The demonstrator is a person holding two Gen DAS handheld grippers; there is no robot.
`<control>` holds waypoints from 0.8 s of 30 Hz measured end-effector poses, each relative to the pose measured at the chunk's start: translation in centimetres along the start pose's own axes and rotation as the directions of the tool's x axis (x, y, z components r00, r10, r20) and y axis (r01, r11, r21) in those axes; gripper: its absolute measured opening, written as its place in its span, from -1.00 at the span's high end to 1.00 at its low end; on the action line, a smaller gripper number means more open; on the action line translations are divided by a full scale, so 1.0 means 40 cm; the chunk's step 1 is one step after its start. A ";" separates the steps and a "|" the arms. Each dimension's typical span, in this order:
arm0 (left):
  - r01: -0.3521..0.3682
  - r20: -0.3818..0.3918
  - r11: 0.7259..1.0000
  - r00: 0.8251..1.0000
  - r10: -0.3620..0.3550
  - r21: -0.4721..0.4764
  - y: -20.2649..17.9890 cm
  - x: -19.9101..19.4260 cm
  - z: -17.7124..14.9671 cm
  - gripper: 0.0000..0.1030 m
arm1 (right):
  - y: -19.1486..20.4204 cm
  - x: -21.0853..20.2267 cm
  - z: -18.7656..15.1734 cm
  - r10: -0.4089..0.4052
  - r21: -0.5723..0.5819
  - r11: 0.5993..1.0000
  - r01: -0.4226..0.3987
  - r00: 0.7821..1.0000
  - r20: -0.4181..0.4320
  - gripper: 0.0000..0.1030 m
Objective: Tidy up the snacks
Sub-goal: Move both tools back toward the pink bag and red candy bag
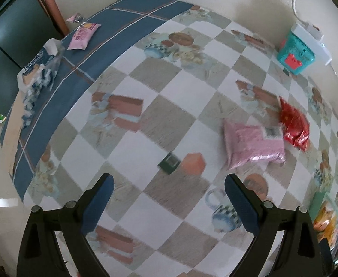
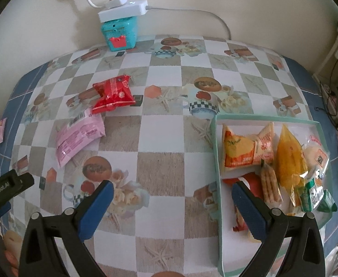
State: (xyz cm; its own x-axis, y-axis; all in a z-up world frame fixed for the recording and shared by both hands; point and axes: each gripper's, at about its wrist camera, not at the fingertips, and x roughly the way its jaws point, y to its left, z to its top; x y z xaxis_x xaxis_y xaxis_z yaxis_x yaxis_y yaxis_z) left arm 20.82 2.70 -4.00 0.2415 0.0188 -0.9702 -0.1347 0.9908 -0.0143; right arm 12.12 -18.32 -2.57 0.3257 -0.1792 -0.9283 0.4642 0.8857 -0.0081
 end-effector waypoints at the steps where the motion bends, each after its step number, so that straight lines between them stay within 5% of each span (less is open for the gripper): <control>1: 0.003 0.006 1.000 1.000 -0.003 -0.009 -0.007 0.001 0.005 -0.88 | -0.001 0.003 0.008 0.002 0.006 1.000 -0.002 1.000 0.007 -1.00; 24: 0.046 0.118 0.996 0.992 -0.037 -0.070 -0.122 0.096 0.104 -0.88 | -0.014 0.116 0.120 0.040 0.020 0.999 -0.042 0.995 0.088 -1.00</control>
State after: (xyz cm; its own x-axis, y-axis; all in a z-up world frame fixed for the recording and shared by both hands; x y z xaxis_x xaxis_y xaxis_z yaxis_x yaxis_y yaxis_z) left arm 26.39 -1.50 -6.64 0.3582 -0.0027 -0.9337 -0.1908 0.9787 -0.0760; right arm 17.33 -21.72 -5.09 0.4157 -0.1807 -0.8914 0.4665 0.8837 0.0385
